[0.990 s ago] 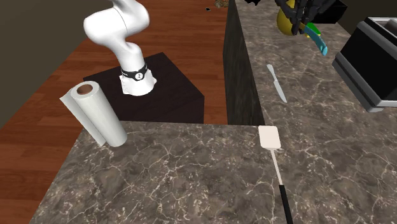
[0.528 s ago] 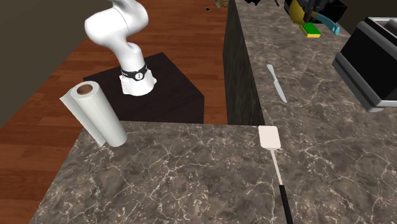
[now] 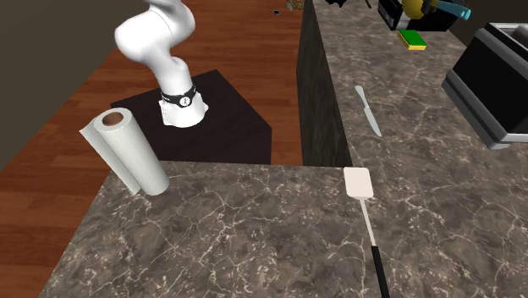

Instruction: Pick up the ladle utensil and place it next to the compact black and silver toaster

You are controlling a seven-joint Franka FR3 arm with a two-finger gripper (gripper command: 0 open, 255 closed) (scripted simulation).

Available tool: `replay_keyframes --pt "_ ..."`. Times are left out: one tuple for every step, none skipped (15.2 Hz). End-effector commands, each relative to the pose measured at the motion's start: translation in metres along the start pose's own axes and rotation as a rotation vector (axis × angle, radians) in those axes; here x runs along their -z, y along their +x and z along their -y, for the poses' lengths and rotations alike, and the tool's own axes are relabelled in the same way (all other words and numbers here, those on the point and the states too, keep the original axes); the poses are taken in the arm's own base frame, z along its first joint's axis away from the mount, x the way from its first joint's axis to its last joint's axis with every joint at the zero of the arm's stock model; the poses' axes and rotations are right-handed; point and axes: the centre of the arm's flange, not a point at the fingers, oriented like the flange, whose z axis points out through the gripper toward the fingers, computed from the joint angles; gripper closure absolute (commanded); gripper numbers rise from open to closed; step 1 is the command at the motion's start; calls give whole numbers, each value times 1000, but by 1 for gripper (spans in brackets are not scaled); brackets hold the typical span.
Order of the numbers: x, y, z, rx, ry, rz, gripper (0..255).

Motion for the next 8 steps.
replay_keyframes --pt "-2 -21 15 -2 0 0 255" --pt "-4 -31 23 -2 0 0 255" --pt "-6 -39 29 -2 0 0 255" --pt "-11 -38 28 -2 0 0 255" --pt "-16 -38 27 -2 0 0 255" --pt "-21 -38 26 -2 0 0 255" --pt "-26 -37 25 -2 0 0 255" --pt "-32 -37 24 -2 0 0 255"
